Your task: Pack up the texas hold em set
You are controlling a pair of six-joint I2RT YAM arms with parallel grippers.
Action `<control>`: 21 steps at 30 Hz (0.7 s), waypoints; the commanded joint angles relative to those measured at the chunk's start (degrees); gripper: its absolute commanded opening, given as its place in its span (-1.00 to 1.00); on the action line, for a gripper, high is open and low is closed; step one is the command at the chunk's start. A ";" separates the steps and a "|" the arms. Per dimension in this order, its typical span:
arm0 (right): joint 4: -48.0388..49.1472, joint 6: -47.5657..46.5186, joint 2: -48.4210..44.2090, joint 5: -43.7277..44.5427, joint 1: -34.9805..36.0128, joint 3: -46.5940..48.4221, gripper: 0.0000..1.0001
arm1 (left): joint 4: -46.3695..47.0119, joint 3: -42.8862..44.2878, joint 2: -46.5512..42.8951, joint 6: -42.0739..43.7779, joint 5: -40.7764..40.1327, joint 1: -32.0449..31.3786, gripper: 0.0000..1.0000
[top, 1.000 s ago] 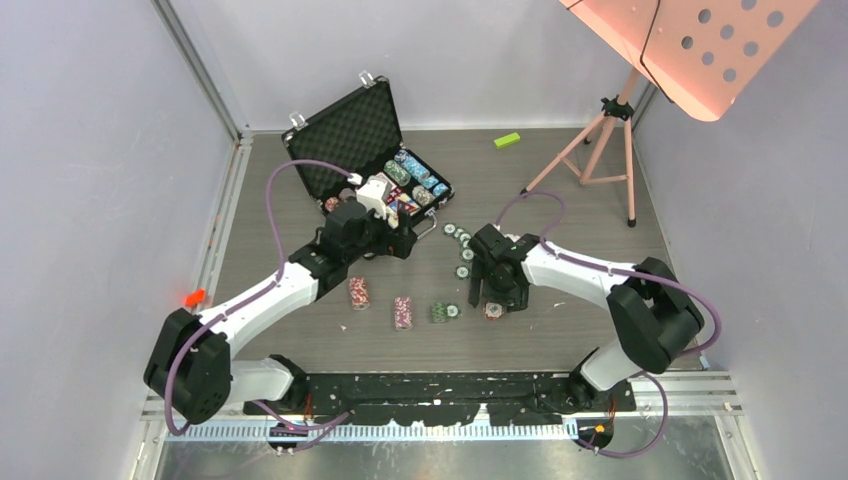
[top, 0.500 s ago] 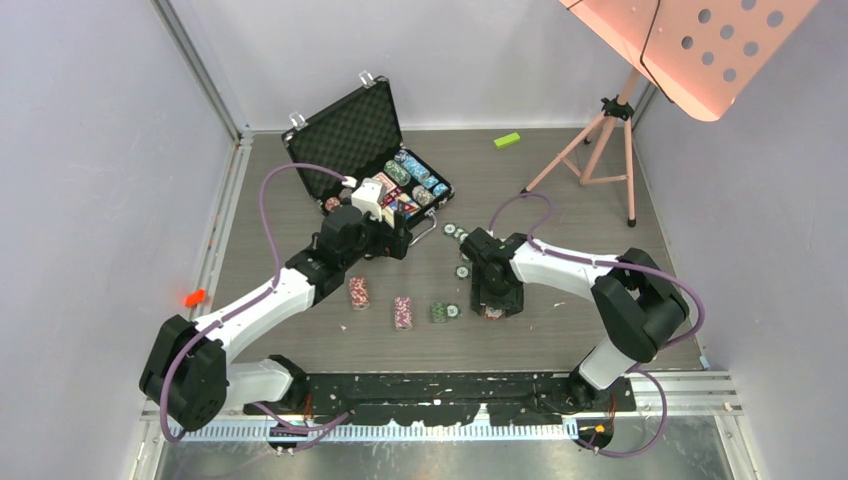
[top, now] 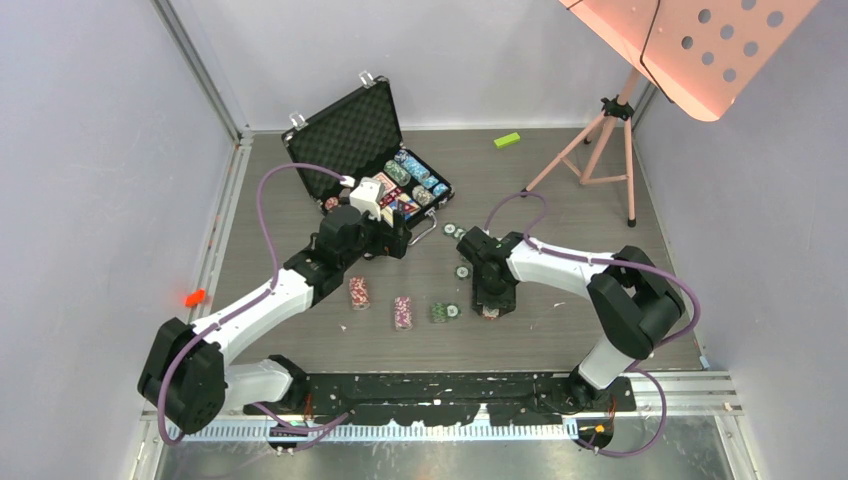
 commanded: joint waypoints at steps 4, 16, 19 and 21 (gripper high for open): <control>2.03 1.03 1.18 1.60 0.27 -4.16 -0.37 | 2.68 -0.10 -1.62 0.78 -0.85 -0.14 0.99; 0.37 0.98 -3.37 3.54 0.32 -2.35 -0.99 | 2.50 -0.19 -2.02 0.94 -0.68 -0.15 0.99; -0.40 0.89 -5.20 3.64 0.32 -1.62 -0.99 | 2.50 -0.19 -2.04 0.94 -0.59 -0.19 0.99; -0.73 0.75 -5.80 3.86 0.32 -1.28 -0.99 | 2.49 -0.19 -2.14 0.94 -0.63 -0.20 0.99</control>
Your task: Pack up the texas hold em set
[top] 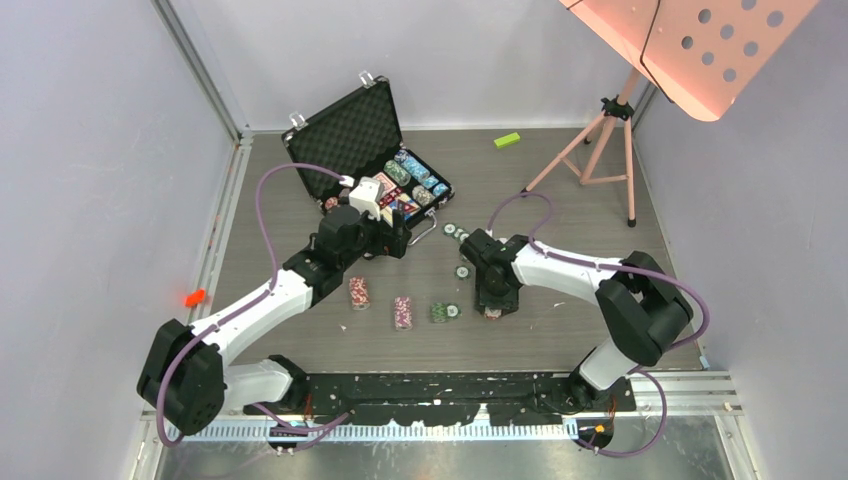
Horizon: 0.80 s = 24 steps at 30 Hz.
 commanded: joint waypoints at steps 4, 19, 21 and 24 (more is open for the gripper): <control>-1.53 0.51 -3.85 2.68 0.26 0.47 -0.99 | 2.39 -0.27 -1.85 1.02 -0.63 -0.21 0.99; -2.14 0.07 -5.93 2.93 0.25 1.63 -0.99 | 2.08 0.47 -0.04 0.61 -0.26 -0.13 0.99; -2.22 -0.08 -6.02 3.08 0.22 1.79 -0.99 | 1.29 0.78 0.35 -0.84 -2.29 -0.08 0.99; -2.28 -0.14 -6.43 3.09 0.29 1.84 -0.99 | 1.98 -0.38 -0.21 -2.72 -5.76 -0.08 0.99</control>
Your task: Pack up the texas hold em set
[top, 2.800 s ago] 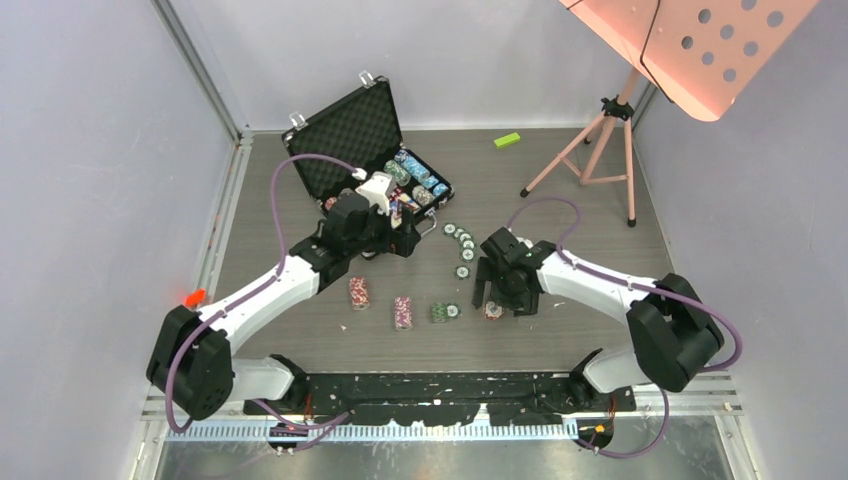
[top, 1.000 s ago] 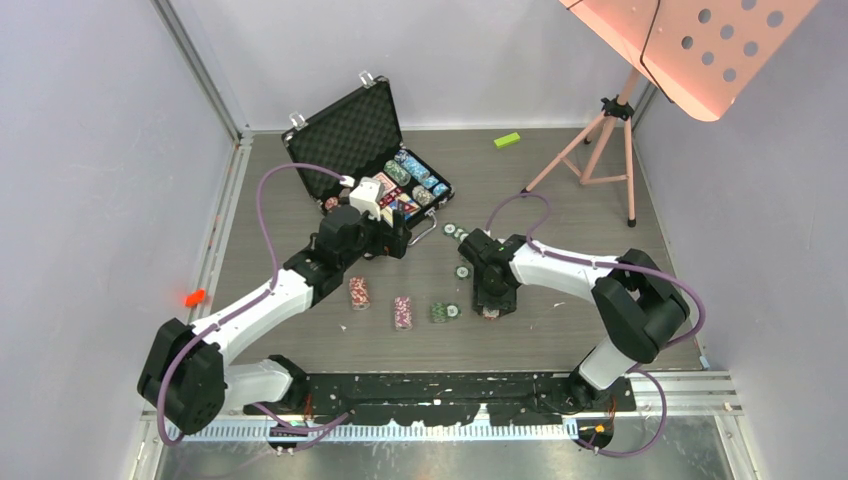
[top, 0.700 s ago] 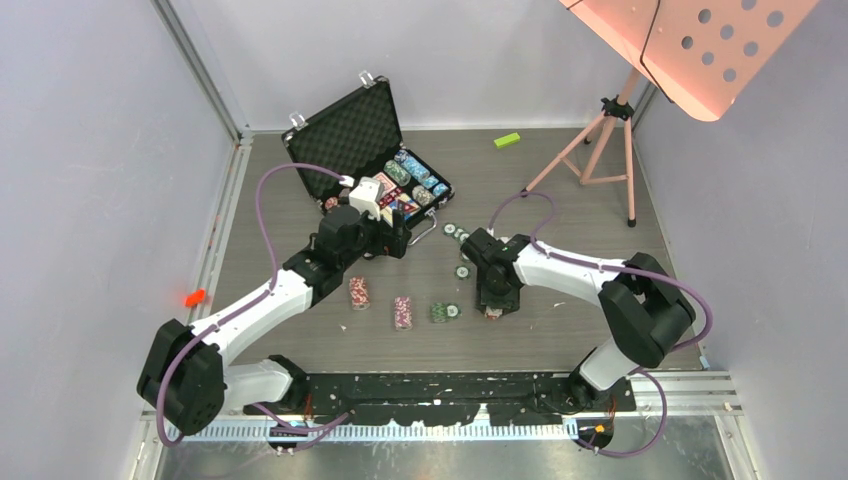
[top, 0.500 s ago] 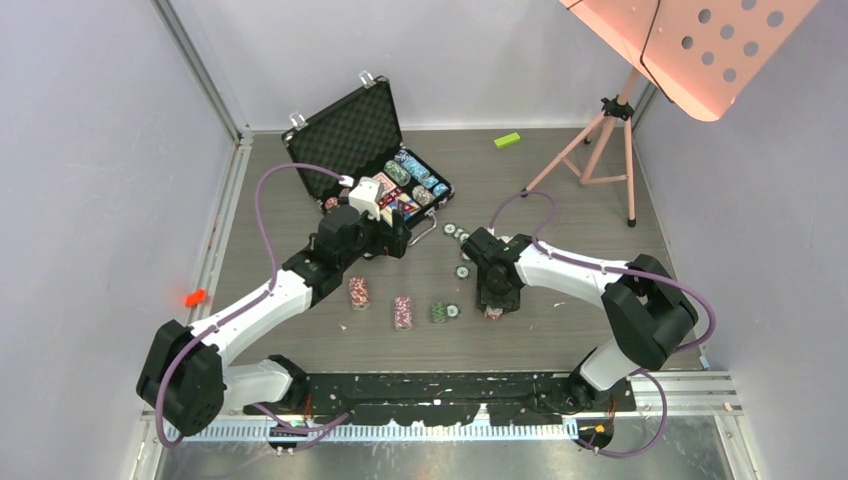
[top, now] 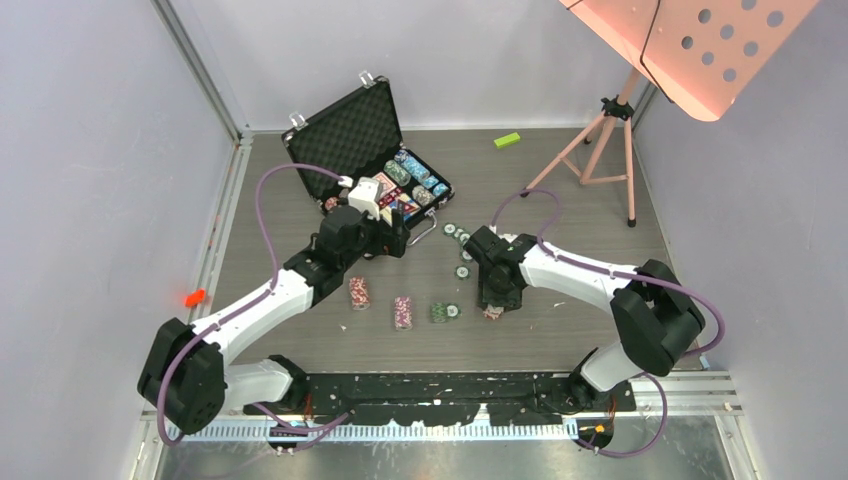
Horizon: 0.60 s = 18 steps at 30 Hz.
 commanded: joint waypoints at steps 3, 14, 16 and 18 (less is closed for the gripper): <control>-0.83 -0.16 -2.77 1.67 0.30 2.07 -0.99 | 4.43 -1.84 -0.93 -2.86 -4.67 -0.08 0.99; -1.64 -7.48 -7.48 1.20 0.24 5.24 -0.99 | -7.98 11.51 7.46 -9.90 11.83 0.00 0.97; -1.80 -9.01 -8.35 1.03 0.29 5.84 -0.99 | -12.34 15.62 10.19 -13.12 17.01 0.05 0.92; -2.17 -10.21 -8.82 0.55 0.29 6.53 -0.99 | -13.88 18.26 12.67 -17.27 24.16 0.33 0.90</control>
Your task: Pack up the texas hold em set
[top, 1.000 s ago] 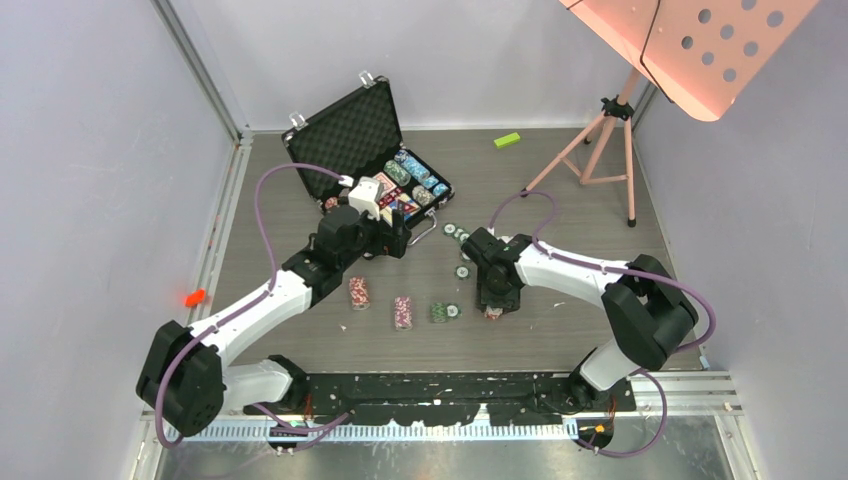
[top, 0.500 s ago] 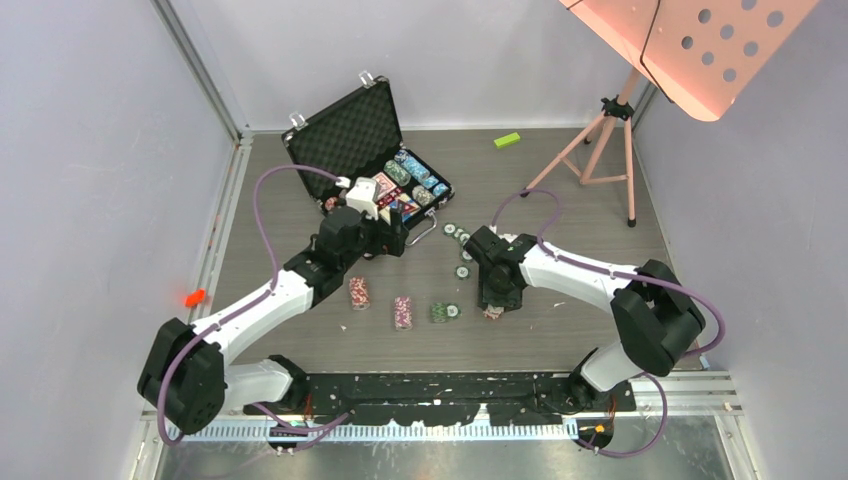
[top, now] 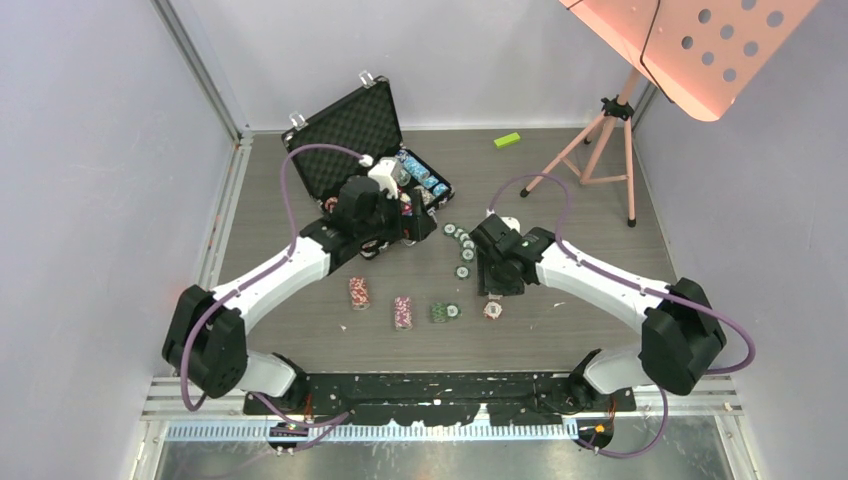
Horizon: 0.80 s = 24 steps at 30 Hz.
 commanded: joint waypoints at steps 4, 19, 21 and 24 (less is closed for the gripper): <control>-0.51 -5.51 -4.34 -2.35 0.28 4.25 -0.99 | -7.62 11.23 8.48 -14.50 27.50 1.87 0.90; -1.00 -11.71 -7.76 -12.37 0.21 8.72 -0.99 | 2.44 16.36 23.40 -31.83 54.22 2.77 0.70; -0.86 -12.38 -7.15 -12.68 0.21 9.59 -0.99 | 3.43 16.48 24.37 -32.43 54.83 2.25 0.68; -0.50 -13.62 -6.45 -13.17 0.23 10.50 -0.99 | 3.03 16.89 25.56 -32.51 54.78 1.50 0.65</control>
